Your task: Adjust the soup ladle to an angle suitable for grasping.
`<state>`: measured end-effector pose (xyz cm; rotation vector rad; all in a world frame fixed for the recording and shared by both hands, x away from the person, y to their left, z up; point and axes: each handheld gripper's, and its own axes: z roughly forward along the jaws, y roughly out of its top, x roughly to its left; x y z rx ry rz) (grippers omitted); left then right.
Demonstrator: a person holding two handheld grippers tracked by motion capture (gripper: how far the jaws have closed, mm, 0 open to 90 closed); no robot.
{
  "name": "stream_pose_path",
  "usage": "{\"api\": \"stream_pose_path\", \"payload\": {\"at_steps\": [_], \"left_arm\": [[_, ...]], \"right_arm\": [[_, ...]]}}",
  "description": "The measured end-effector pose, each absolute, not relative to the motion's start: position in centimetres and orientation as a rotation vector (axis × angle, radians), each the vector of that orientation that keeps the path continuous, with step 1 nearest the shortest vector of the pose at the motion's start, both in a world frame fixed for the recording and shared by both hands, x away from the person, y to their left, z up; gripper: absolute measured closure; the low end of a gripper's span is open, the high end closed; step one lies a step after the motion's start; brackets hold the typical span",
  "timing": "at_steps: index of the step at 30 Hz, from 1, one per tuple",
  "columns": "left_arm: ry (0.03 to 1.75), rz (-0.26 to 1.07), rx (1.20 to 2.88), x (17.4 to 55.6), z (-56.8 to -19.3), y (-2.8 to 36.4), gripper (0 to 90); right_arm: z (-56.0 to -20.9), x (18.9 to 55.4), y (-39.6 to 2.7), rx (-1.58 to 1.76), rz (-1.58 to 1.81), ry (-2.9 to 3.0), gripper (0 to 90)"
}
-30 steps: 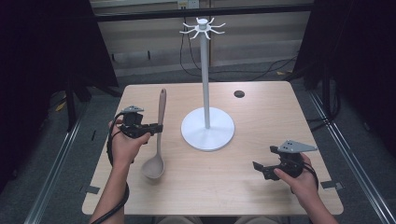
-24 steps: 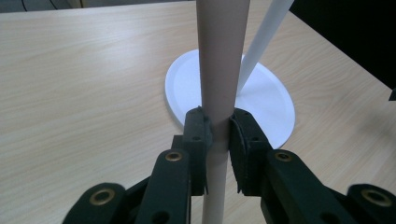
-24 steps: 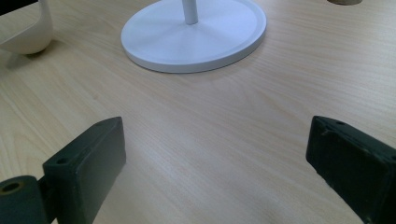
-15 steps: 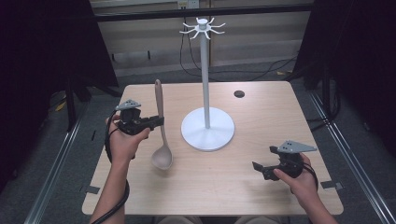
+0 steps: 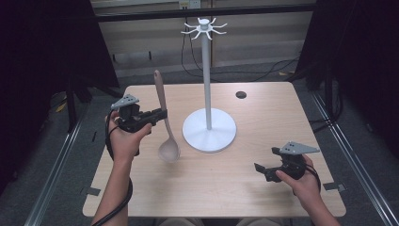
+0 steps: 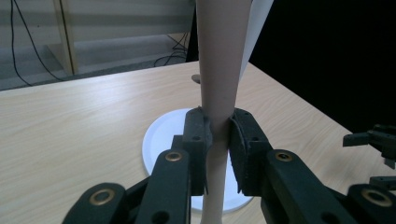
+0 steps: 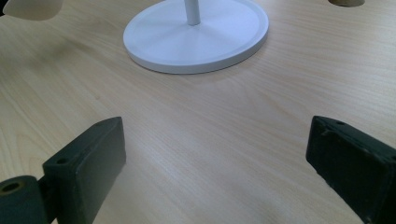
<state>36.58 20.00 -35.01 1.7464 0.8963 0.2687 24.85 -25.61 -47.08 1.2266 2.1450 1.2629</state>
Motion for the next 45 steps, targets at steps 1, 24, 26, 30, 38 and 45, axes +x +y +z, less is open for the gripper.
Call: {"api": "stream_pose_path", "payload": {"at_steps": [1, 24, 26, 30, 38, 45], "left_arm": [[0.896, 0.269, 1.746, 36.6, -35.0, 20.0, 77.6], [0.792, 0.276, 1.731, 35.9, -31.2, 17.5, 77.5], [0.789, 0.273, 1.737, 35.8, -31.0, 17.2, 77.6], [0.780, 0.272, 1.752, 35.8, -30.6, 16.7, 77.5], [0.756, 0.274, 1.770, 35.7, -29.4, 15.5, 77.6], [0.739, 0.274, 1.782, 35.9, -28.6, 14.8, 77.6]], "right_arm": [[-47.1, 24.9, -25.6, 1.227, 1.263, 2.145, 4.4], [-47.0, 24.8, -25.5, 1.228, 1.268, 2.146, 4.4], [-47.0, 24.8, -25.5, 1.229, 1.268, 2.147, 4.4], [-47.0, 24.8, -25.5, 1.225, 1.269, 2.148, 4.4], [-47.0, 24.8, -25.5, 1.233, 1.271, 2.143, 4.4], [-46.9, 24.8, -25.5, 1.227, 1.274, 2.140, 4.4]]}}
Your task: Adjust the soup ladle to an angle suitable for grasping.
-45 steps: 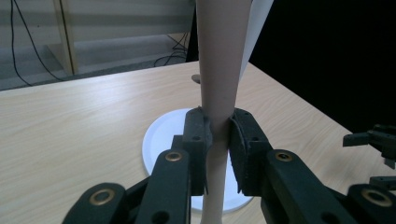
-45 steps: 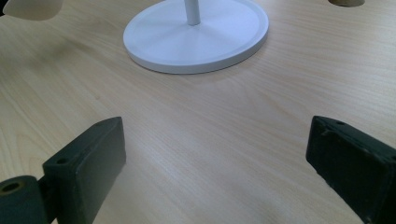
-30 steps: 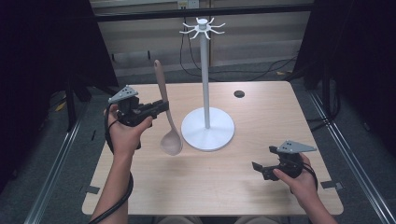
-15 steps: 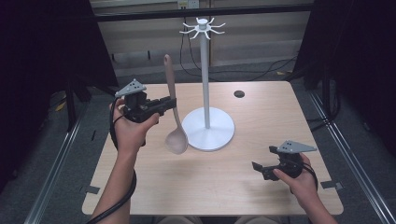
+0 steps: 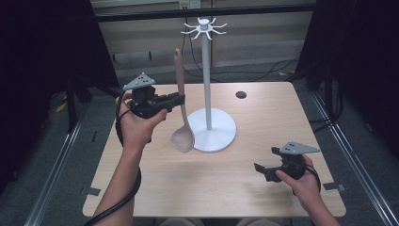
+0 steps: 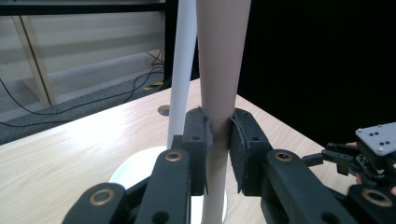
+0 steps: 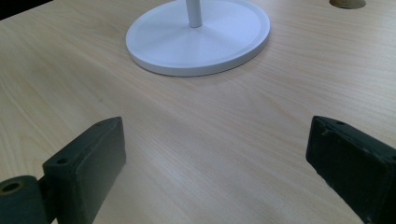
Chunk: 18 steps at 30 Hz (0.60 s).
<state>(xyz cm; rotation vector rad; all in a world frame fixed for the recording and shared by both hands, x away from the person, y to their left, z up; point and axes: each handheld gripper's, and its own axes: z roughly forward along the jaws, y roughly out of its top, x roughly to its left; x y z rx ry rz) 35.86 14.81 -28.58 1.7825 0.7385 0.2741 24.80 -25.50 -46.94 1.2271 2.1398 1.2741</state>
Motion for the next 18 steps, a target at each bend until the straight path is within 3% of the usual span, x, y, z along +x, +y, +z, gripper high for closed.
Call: {"api": "stream_pose_path", "payload": {"at_steps": [18], "left_arm": [[0.730, 0.294, 1.820, 36.8, -26.5, 13.4, 77.6]], "right_arm": [[-46.9, 24.8, -25.4, 1.229, 1.275, 2.144, 4.4]]}}
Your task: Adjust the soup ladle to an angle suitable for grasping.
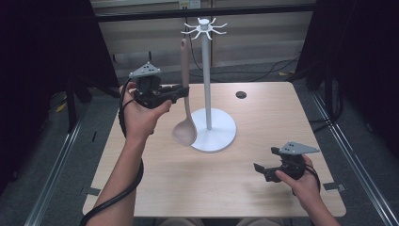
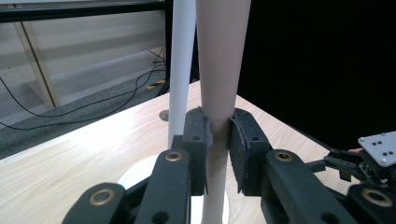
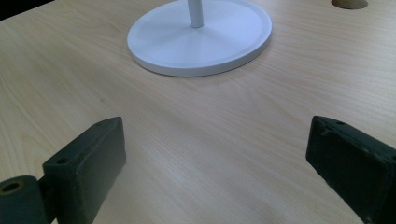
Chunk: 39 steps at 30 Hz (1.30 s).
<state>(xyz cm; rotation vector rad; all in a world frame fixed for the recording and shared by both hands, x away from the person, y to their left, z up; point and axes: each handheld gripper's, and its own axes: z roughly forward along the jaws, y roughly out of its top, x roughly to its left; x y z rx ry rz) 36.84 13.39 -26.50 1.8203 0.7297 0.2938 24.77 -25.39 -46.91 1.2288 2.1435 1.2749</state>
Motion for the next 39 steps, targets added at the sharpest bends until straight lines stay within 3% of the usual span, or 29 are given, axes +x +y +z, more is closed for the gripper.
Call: {"api": "stream_pose_path", "payload": {"at_steps": [39], "left_arm": [[0.758, 0.365, 1.845, 38.3, -26.4, 10.6, 77.6]], "right_arm": [[-46.8, 24.8, -25.4, 1.227, 1.291, 2.140, 4.4]]}}
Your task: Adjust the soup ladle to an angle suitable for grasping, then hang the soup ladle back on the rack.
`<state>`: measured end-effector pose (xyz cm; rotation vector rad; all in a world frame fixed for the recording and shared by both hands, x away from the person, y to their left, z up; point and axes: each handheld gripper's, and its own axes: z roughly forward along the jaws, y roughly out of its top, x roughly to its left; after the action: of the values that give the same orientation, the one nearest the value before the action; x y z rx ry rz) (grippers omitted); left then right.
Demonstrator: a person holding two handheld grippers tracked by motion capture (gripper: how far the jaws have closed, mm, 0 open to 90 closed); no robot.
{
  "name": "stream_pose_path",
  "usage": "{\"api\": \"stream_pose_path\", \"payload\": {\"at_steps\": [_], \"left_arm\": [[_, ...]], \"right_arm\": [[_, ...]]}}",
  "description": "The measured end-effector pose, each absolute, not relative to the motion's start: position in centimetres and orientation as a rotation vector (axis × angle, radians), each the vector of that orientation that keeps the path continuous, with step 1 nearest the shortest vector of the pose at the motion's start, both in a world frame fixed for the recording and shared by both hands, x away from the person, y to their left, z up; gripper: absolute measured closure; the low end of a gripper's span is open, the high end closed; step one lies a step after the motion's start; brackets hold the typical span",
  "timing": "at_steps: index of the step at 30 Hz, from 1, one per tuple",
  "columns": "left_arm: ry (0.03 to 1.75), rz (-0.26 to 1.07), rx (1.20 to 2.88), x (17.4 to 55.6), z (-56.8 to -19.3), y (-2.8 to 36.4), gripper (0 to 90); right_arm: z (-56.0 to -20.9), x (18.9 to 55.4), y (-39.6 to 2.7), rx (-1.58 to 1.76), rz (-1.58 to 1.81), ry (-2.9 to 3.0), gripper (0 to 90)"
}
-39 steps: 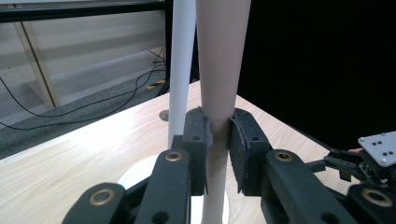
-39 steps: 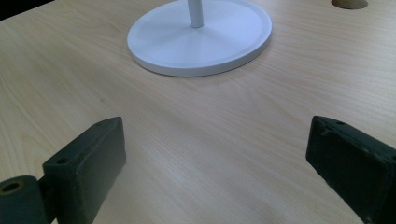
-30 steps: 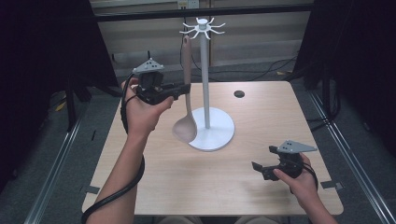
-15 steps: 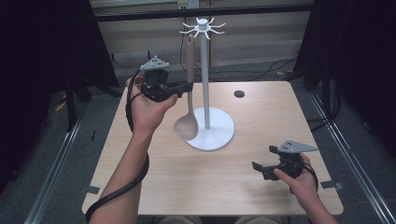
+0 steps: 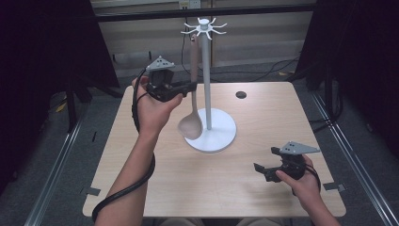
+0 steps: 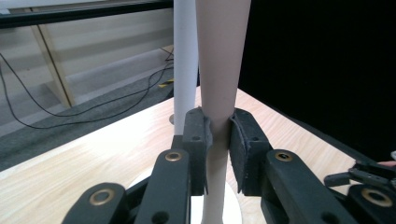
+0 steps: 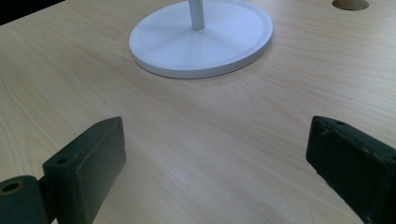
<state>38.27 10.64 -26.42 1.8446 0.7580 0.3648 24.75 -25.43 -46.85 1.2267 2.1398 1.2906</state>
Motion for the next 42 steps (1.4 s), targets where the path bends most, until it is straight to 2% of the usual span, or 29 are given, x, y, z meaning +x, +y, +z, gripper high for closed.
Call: {"api": "stream_pose_path", "payload": {"at_steps": [32, 42], "left_arm": [[0.750, 0.422, 1.767, 39.1, -27.8, 9.4, 77.2], [0.745, 0.401, 1.750, 39.0, -28.0, 9.5, 76.9]], "right_arm": [[-46.9, 24.8, -25.4, 1.225, 1.285, 2.146, 4.4], [-46.9, 24.8, -25.5, 1.224, 1.285, 2.146, 4.4]]}}
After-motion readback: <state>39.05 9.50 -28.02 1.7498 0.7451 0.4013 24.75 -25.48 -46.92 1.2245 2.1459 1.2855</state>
